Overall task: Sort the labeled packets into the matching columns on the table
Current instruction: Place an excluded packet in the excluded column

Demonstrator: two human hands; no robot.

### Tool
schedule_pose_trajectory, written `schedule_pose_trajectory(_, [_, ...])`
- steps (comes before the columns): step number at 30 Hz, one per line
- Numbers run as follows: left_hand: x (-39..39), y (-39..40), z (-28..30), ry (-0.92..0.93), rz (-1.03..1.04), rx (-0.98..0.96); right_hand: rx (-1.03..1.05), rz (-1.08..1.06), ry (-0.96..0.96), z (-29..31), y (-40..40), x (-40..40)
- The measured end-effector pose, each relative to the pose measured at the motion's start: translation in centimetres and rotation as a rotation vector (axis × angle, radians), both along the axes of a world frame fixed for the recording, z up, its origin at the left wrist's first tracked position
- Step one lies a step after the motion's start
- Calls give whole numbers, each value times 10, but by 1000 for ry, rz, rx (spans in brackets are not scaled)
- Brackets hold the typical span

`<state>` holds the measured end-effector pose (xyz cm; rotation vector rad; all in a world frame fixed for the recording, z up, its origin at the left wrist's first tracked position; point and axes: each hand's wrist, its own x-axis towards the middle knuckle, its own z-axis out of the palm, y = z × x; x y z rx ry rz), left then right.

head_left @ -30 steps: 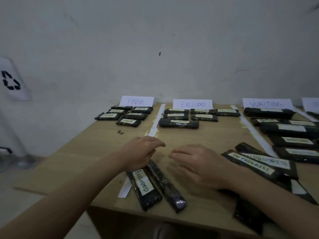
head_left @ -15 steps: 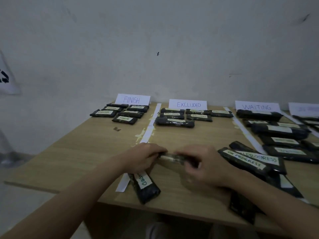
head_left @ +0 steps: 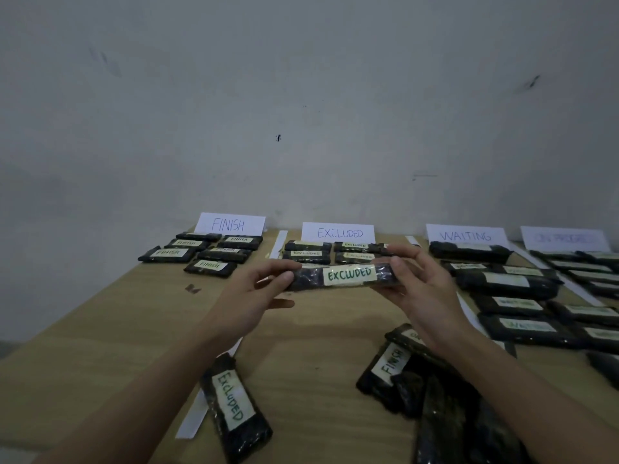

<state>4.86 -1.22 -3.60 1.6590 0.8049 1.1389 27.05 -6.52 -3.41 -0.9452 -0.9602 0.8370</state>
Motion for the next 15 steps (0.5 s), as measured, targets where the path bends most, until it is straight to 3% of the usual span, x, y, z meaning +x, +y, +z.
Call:
schedule_pose_trajectory(2, [5, 0, 2, -38, 8, -17, -8, 12, 8, -1, 0, 4])
schedule_pose_trajectory(4, [9, 1, 3, -58, 23, -27, -14, -29, -107, -2, 0, 8])
schedule_pose_trajectory(7, [15, 2, 4, -51, 41, -15, 70, -212, -638, -6, -1, 12])
schedule_pose_trajectory(11, [21, 3, 3, -10, 55, 14, 374, -357, -1320, -14, 2, 8])
schedule_pose_trajectory(13, [23, 3, 1, -3, 60, 11, 418, -403, -1530, -18, 4, 5])
schedule_pose_trajectory(15, [24, 3, -3, 0, 68, 3, 427, -445, -1615, -20, 5, 3])
